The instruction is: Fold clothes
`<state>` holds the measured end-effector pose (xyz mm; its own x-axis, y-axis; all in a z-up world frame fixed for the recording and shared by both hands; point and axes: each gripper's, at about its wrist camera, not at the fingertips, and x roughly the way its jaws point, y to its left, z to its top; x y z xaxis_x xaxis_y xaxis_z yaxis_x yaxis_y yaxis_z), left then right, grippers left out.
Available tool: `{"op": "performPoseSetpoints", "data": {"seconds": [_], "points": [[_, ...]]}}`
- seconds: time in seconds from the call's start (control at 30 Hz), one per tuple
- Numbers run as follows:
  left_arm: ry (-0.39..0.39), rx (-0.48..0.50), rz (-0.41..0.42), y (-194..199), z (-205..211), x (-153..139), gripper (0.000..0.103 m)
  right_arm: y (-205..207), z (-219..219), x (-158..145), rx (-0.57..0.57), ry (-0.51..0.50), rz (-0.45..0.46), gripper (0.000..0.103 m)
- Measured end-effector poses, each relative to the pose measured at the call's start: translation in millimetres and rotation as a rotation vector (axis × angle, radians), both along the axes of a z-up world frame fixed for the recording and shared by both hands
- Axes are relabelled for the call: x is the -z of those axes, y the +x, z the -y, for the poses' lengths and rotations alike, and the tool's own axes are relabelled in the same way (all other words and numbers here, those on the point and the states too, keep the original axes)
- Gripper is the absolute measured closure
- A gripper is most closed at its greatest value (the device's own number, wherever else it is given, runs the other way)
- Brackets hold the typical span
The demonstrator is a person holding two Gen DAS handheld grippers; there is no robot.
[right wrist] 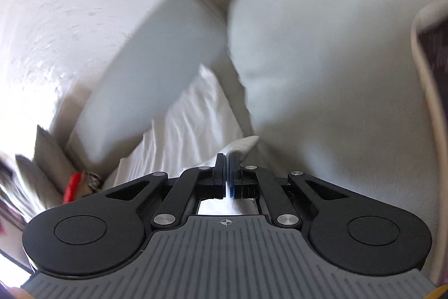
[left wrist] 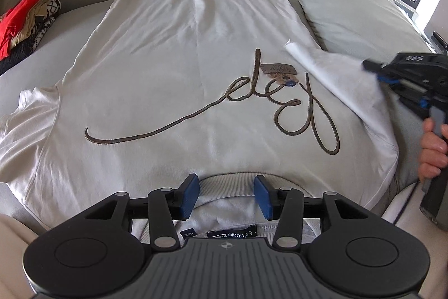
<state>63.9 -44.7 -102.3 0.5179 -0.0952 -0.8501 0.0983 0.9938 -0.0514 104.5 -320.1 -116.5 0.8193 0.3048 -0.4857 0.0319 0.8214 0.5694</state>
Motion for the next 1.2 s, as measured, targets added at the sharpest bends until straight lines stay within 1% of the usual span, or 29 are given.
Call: {"op": "performPoseSetpoints", "data": {"seconds": [0.03,0.07,0.17,0.2,0.27,0.3,0.33,0.37,0.47,0.5,0.53,0.7,0.77,0.9,1.0,1.03,1.1,1.17,1.2], "points": [[0.000,0.000,0.001,0,0,0,0.058,-6,-7,-9,-0.012,-0.058,0.036,0.100],[-0.002,-0.002,0.002,0,0,0,0.057,-11,-19,-14,-0.054,-0.119,0.056,0.100],[-0.009,-0.010,0.002,0,-1,0,0.057,-24,-64,-23,-0.252,-0.311,0.082,0.098],[-0.012,-0.012,0.002,0,-1,0,0.057,-27,-76,-24,-0.320,-0.347,0.083,0.095],[-0.015,-0.015,0.003,0,-2,0,0.057,-34,-92,-28,-0.438,-0.369,0.075,0.083],[-0.017,-0.016,0.004,0,-1,0,0.057,-38,-92,-31,-0.471,-0.353,0.085,0.078],[-0.019,-0.017,0.004,0,-1,0,0.056,-43,-90,-35,-0.492,-0.326,0.105,0.069],[-0.022,-0.018,0.004,0,-2,0,0.056,-45,-87,-38,-0.489,-0.315,0.117,0.066],[-0.027,-0.020,0.005,0,-2,-1,0.056,-47,-78,-48,-0.442,-0.322,0.126,0.064],[-0.027,-0.020,0.006,0,-1,-1,0.056,-47,-79,-48,-0.446,-0.337,0.122,0.064],[-0.028,-0.021,0.007,0,-1,-1,0.056,-46,-83,-46,-0.464,-0.361,0.113,0.063],[-0.035,-0.024,0.012,-1,-2,0,0.055,-42,-105,-34,-0.555,-0.485,0.075,0.063],[-0.043,-0.026,0.012,-1,-3,-1,0.055,-35,-116,-29,-0.580,-0.535,0.066,0.061],[-0.053,-0.030,0.008,0,-5,-1,0.054,-12,-127,-14,-0.624,-0.577,-0.008,0.061],[-0.054,-0.029,0.010,0,-5,-1,0.054,-7,-131,-8,-0.626,-0.606,-0.023,0.059],[-0.054,-0.029,0.010,0,-5,-1,0.054,-6,-131,-7,-0.619,-0.615,-0.023,0.062],[-0.058,-0.030,0.009,0,-5,-1,0.054,-3,-127,-7,-0.586,-0.600,-0.043,0.070],[-0.063,-0.031,0.008,0,-5,-1,0.054,1,-117,-8,-0.533,-0.556,-0.062,0.091],[-0.064,-0.032,0.008,0,-5,-1,0.054,2,-113,-9,-0.507,-0.544,-0.064,0.093]]}}
